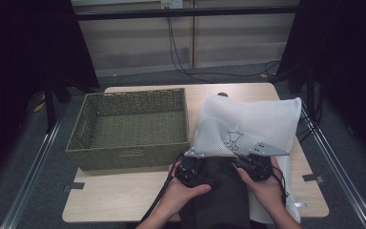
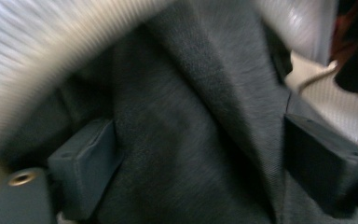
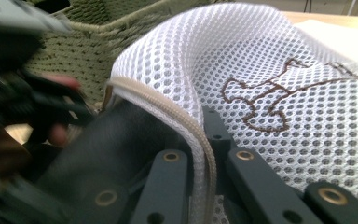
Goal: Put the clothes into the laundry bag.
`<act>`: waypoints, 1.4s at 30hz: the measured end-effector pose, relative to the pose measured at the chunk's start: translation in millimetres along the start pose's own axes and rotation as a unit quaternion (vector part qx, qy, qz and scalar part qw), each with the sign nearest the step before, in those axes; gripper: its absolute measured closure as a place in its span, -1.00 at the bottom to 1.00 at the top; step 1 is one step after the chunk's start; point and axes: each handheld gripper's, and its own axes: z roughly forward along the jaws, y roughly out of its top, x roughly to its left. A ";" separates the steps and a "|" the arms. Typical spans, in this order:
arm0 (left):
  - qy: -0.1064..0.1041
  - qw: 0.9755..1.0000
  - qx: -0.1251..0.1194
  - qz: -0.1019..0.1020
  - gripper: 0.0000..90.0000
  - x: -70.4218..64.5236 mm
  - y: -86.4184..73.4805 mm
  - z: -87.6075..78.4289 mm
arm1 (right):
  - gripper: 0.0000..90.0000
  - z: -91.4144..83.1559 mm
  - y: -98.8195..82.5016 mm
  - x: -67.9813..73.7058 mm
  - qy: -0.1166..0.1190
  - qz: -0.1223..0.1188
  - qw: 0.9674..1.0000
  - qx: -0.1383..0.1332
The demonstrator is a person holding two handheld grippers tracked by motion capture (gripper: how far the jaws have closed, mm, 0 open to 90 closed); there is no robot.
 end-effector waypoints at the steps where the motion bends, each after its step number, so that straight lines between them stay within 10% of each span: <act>1: 0.005 1.000 0.001 0.004 -0.31 -2.2 1.2 1.2 | 0.97 2.0 -0.4 1.7 0.002 -0.002 1.000 0.003; 4: 0.003 1.000 -0.004 0.015 0.40 -9.1 8.2 0.4 | 0.97 6.4 0.5 6.3 0.013 -0.009 1.000 0.005; 7: -0.007 0.998 -0.058 0.023 0.64 -18.3 15.1 -7.3 | 0.97 3.8 6.7 14.3 0.020 -0.012 1.000 -0.013; 10: -0.034 0.989 -0.145 -0.024 0.65 -17.5 18.0 -13.5 | 0.97 -7.1 18.4 25.8 0.028 -0.031 0.998 -0.046; 12: -0.017 0.984 -0.171 -0.050 0.61 -13.4 17.8 -8.0 | 0.97 -12.0 23.5 30.2 0.014 -0.029 0.998 -0.045; 16: -0.011 0.992 -0.105 -0.075 0.15 -3.8 13.2 15.9 | 0.98 -3.0 10.5 16.5 -0.036 -0.004 0.999 -0.016; 22: 0.068 0.994 -0.080 0.024 -0.78 -15.1 5.6 -19.6 | 0.97 2.7 -8.2 -10.5 -0.033 0.030 0.999 0.005; 27: 0.014 1.000 -0.019 -0.010 -0.75 -6.8 -11.3 -9.3 | 0.96 3.7 -9.1 -10.0 -0.029 0.033 0.999 0.006; 29: 0.001 1.000 -0.008 -0.010 -0.64 -8.9 -13.2 0.0 | 0.96 6.1 -9.2 -9.0 -0.026 0.036 0.999 0.009; 35: -0.025 1.000 -0.010 0.015 0.52 -18.8 1.5 12.6 | 0.96 12.5 -6.7 -0.7 0.016 0.034 0.999 0.013; 39: -0.020 0.997 -0.076 0.017 0.78 -27.7 10.7 2.5 | 0.97 2.1 4.5 6.1 0.030 0.025 0.999 -0.017; 42: -0.014 0.988 -0.156 -0.002 0.79 -31.9 14.9 -5.5 | 0.97 -15.5 16.8 8.5 0.050 0.034 0.997 -0.056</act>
